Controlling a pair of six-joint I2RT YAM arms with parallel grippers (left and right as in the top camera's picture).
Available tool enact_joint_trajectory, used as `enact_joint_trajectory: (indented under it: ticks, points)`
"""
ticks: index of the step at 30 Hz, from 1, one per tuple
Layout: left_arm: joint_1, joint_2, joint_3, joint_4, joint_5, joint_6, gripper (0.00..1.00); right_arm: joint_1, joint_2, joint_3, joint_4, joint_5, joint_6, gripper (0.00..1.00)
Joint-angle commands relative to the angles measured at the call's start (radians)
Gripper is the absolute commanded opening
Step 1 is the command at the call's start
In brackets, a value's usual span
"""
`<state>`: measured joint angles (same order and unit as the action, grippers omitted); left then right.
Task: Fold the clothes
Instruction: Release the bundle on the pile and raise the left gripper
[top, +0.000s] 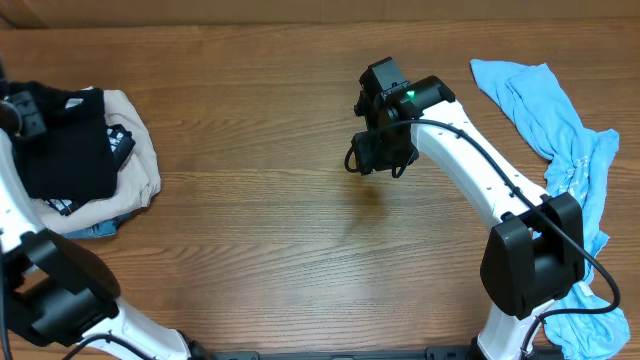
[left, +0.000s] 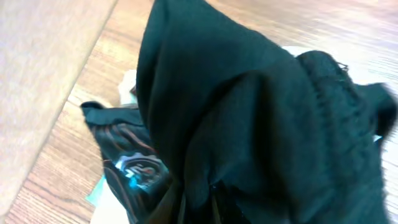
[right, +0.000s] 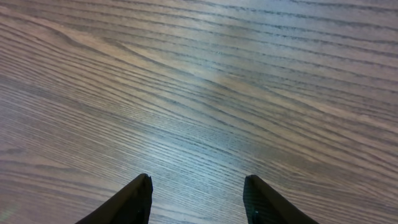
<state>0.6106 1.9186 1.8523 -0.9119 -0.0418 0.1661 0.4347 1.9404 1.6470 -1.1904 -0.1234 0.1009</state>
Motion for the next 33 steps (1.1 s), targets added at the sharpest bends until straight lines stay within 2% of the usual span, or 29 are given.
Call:
enact_joint_trajectory:
  ticks: [1,4,5,6,8,9,11,16,17,18,19,20,21,24,33]
  points:
    - [0.034,0.032,0.024,0.038,0.013,-0.025,0.13,0.003,-0.005,0.002,0.002,-0.001,0.004,0.51]
    - [0.054,0.08,0.024,0.053,0.027,-0.024,0.22,0.003,-0.005,0.002,0.001,-0.001,0.005,0.51]
    - [0.064,0.094,0.024,0.06,0.027,-0.024,0.3,0.003,-0.005,0.002,-0.001,-0.001,0.005,0.51]
    - [0.072,0.102,0.024,0.067,0.027,-0.026,0.48,0.003,-0.005,0.002,-0.002,-0.001,0.005,0.52]
    - [0.102,0.101,0.025,0.092,0.027,-0.086,0.96,0.003,-0.005,0.002,-0.002,-0.001,0.005,0.52]
    - [0.12,0.093,0.032,0.1,0.032,-0.117,1.0,0.003,-0.005,0.002,-0.002,-0.001,0.005,0.52]
    - [0.149,0.078,0.072,0.087,0.06,-0.151,1.0,0.003,-0.005,0.002,-0.002,-0.001,0.005,0.52]
    - [0.145,0.042,0.189,-0.03,0.23,-0.147,1.0,0.003,-0.005,0.002,0.0,-0.001,0.005,0.52]
    - [0.139,0.041,0.191,-0.058,0.245,-0.147,0.99,0.003,-0.005,0.002,-0.001,-0.001,0.005,0.52]
    - [0.129,0.043,0.187,-0.108,0.249,-0.146,0.79,0.003,-0.005,0.002,-0.001,-0.001,0.004,0.52]
    - [0.125,0.043,0.183,-0.126,0.249,-0.146,0.5,0.003,-0.005,0.002,-0.001,-0.001,0.004,0.52]
    - [0.119,0.044,0.176,-0.152,0.248,-0.146,0.15,0.003,-0.005,0.002,-0.001,-0.001,0.004,0.52]
    - [0.116,0.045,0.174,-0.163,0.245,-0.145,0.04,0.003,-0.005,0.002,-0.001,-0.001,0.004,0.52]
    - [0.106,0.045,0.142,-0.164,0.228,-0.148,0.04,0.003,-0.005,0.002,-0.001,-0.001,0.004,0.52]
    - [0.087,0.143,0.08,0.043,0.193,-0.148,0.04,0.003,-0.005,0.002,-0.005,-0.001,0.005,0.52]
